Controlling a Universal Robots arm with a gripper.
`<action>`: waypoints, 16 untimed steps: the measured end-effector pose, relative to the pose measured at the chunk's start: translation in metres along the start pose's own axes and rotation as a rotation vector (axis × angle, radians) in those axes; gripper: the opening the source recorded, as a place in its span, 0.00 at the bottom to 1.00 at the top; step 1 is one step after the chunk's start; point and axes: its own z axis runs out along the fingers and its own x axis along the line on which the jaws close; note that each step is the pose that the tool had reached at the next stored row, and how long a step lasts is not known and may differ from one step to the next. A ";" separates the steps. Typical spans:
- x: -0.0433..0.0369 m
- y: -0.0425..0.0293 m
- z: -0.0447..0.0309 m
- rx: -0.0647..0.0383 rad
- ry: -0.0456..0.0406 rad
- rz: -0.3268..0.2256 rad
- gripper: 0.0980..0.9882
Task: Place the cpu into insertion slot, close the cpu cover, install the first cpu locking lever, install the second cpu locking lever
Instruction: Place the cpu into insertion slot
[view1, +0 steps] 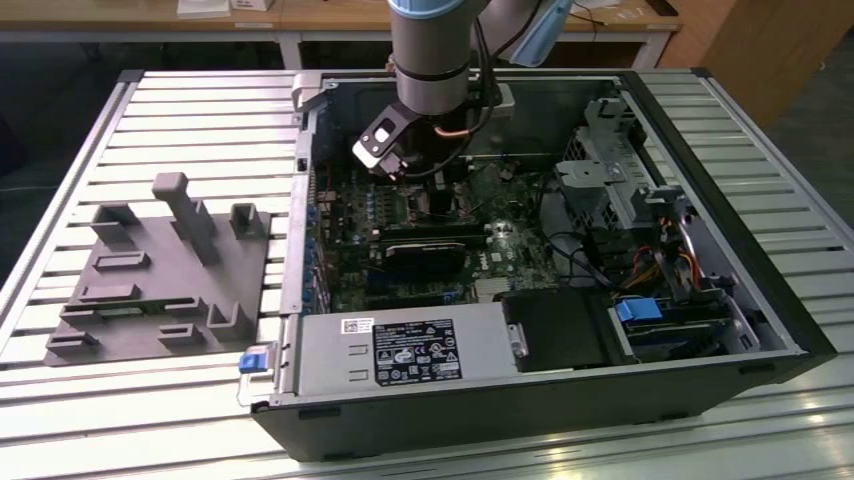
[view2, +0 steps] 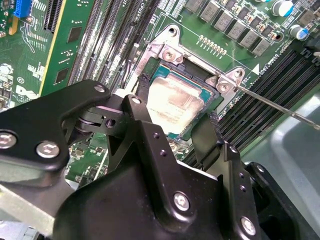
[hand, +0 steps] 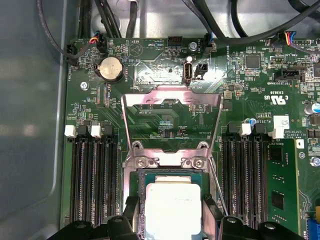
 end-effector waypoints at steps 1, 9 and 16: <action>0.0000 0.0000 0.0000 0.000 -0.0003 0.001 0.58; 0.0000 -0.0001 0.0011 -0.001 -0.0116 0.020 0.58; 0.0000 -0.0001 0.0012 -0.001 -0.0129 0.021 0.56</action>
